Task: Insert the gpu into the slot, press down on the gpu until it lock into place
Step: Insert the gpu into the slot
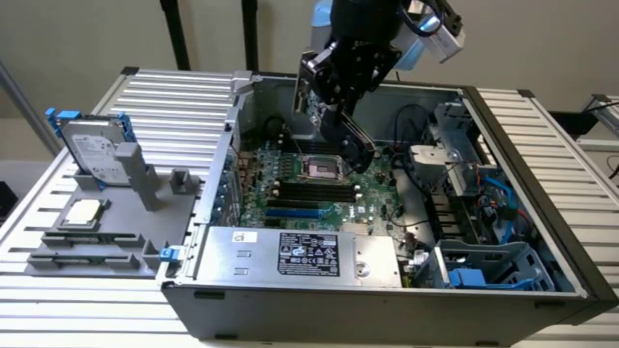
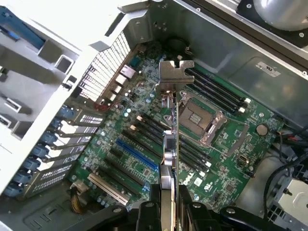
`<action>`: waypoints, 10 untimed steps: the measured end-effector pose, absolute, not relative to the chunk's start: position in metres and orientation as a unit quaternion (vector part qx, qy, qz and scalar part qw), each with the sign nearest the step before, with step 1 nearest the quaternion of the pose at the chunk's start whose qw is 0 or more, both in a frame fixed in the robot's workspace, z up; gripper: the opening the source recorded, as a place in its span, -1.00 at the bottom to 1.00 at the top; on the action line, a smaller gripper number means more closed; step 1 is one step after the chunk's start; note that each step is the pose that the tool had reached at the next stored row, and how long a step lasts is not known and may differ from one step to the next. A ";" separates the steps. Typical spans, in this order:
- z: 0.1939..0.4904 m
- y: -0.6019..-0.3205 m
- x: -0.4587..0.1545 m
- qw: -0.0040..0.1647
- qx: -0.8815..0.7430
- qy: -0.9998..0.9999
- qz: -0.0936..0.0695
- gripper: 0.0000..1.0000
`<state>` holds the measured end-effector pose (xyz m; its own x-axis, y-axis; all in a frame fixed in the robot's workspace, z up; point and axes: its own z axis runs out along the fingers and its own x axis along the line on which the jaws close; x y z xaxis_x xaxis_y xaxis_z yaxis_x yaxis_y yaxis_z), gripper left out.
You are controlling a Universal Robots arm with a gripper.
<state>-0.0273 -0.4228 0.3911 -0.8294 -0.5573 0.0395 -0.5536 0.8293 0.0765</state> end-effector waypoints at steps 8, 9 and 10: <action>0.391 -0.423 -0.027 0.032 0.359 -0.932 -0.029 -0.48; 0.391 -0.423 -0.027 0.032 0.368 -0.929 -0.028 -0.48; 0.391 -0.423 -0.027 0.033 0.376 -0.926 -0.028 -0.48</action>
